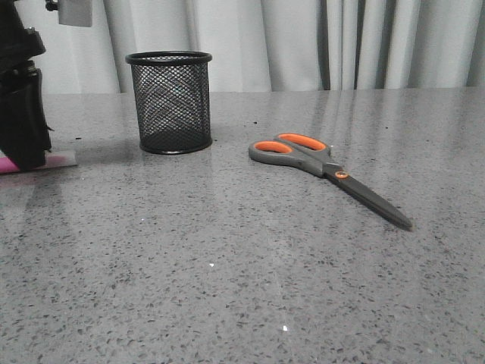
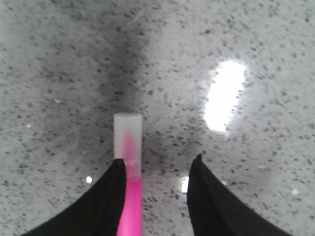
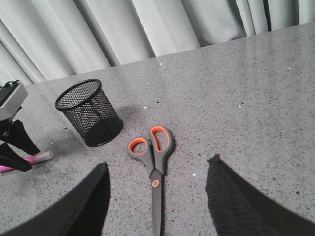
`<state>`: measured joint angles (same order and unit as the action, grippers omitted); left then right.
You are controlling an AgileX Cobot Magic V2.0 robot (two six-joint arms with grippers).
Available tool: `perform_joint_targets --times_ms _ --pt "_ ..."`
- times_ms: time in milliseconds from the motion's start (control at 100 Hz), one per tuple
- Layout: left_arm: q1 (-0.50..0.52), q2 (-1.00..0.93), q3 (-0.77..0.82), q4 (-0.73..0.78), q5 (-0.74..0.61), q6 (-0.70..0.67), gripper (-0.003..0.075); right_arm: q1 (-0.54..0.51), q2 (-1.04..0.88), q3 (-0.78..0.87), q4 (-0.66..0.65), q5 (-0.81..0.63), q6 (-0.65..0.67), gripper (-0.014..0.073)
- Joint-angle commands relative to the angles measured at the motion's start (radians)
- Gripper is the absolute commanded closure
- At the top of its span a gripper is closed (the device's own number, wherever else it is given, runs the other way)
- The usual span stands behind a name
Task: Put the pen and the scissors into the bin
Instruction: 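Lower the left gripper onto the pink highlighter and grasp it, then lift the highlighter with the left gripper and drop it into the mesh cup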
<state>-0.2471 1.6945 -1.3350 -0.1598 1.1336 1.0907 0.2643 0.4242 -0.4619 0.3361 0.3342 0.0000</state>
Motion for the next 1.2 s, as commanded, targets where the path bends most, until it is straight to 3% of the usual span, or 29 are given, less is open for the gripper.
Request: perform_joint_targets --times_ms 0,230,410,640,990,1190 --pt "0.003 -0.007 -0.026 -0.022 -0.019 0.003 0.0450 -0.005 0.014 -0.036 -0.008 -0.071 -0.008 0.0204" --pt "0.003 0.019 -0.026 -0.025 -0.020 0.003 0.0481 -0.005 0.014 -0.036 -0.008 -0.069 -0.008 0.0204" --pt "0.003 0.021 -0.026 -0.090 0.013 0.003 0.0741 -0.005 0.014 -0.036 -0.008 -0.069 -0.008 0.0204" --pt "0.001 -0.030 -0.026 -0.146 0.040 0.000 0.0739 -0.005 0.014 -0.036 -0.008 -0.069 -0.008 0.0204" --pt "0.005 -0.256 -0.026 -0.292 -0.181 -0.085 0.0739 -0.005 0.014 -0.036 -0.008 -0.062 -0.008 0.0204" --pt "0.013 -0.348 -0.026 -0.517 -0.324 -0.087 0.0739 -0.005 0.014 -0.036 -0.008 -0.038 -0.008 0.0204"
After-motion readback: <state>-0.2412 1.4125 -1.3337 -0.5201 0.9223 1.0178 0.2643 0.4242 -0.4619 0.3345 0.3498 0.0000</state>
